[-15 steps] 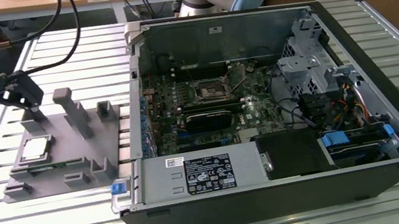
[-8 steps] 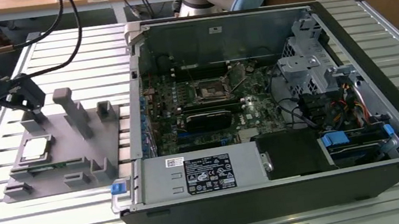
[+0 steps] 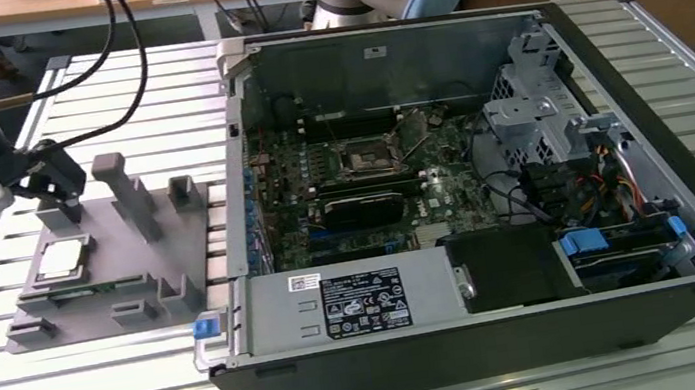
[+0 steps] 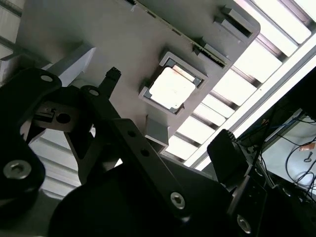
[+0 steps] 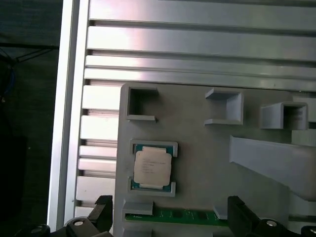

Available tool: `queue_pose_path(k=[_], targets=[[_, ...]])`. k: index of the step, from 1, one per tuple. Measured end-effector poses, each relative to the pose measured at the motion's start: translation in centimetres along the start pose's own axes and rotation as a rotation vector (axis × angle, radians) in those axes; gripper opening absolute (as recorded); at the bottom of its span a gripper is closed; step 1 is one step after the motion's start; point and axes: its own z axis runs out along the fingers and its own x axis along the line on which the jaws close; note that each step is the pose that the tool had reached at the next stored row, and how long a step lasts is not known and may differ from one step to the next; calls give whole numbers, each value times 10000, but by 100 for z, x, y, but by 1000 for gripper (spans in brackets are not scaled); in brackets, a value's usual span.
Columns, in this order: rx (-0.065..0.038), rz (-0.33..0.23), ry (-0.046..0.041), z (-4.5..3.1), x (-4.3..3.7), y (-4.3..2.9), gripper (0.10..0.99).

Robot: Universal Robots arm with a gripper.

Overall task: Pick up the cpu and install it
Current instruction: 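Pick up the cpu and move it towards the insertion slot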

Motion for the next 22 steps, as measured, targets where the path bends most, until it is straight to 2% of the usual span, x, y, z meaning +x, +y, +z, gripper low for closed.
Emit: queue_pose_path(k=[5, 11, 13, 14, 22], targets=[[-1, 15, -2, 94, 72, 14, 988], [0, 30, -1, 202, 72, 17, 988], [-1, 32, -2, 240, 71, 15, 976], [-1, 33, -2, 258, 70, 15, 906], [-6, 132, -5, 379, 68, 11, 890]])
